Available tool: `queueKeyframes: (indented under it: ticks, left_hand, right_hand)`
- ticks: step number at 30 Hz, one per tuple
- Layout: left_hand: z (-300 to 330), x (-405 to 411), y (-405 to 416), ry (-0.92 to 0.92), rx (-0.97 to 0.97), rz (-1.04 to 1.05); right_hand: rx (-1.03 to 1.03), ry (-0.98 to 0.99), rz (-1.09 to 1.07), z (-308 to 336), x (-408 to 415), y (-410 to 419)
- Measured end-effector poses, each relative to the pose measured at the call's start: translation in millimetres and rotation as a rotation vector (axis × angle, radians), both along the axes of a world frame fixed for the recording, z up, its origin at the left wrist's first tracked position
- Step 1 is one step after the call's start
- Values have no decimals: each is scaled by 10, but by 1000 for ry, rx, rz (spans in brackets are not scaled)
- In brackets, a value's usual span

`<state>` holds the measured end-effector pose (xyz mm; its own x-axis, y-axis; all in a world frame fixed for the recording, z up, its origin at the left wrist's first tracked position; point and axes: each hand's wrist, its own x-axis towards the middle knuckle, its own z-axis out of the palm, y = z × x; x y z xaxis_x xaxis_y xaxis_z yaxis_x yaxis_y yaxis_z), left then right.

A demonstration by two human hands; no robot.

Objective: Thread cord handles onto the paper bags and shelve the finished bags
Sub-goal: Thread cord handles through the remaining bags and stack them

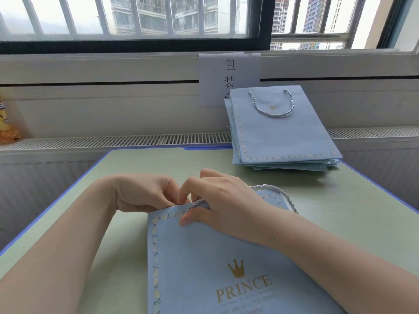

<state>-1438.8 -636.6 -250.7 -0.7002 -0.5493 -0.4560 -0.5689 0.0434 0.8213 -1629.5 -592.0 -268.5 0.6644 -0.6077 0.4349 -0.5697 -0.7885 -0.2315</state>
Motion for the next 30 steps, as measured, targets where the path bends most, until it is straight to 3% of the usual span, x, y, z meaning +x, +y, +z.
queueKeyframes:
  ticks: [5, 9, 12, 17, 24, 30]
  left_hand:
    - [17, -39, 14, -22, -20, 7]
    - [13, -90, 31, 77, 17, 46]
    - [20, -65, 18, 111, 52, -10]
    - [11, -20, -8, 138, 89, -52]
    - [-40, -76, -27, 96, -14, 104]
    - [-19, -57, -28, 19, -209, 331]
  right_hand:
    - [-38, -37, 18, 7, -13, 6]
    - [-15, -86, 9, 55, -81, -9]
    - [47, -88, 8, 96, -100, 3]
    - [-17, -91, 8, 88, -87, -12]
    - [-82, -60, -60, 77, -203, -119]
    - [-10, 123, -140, 139, -274, -159]
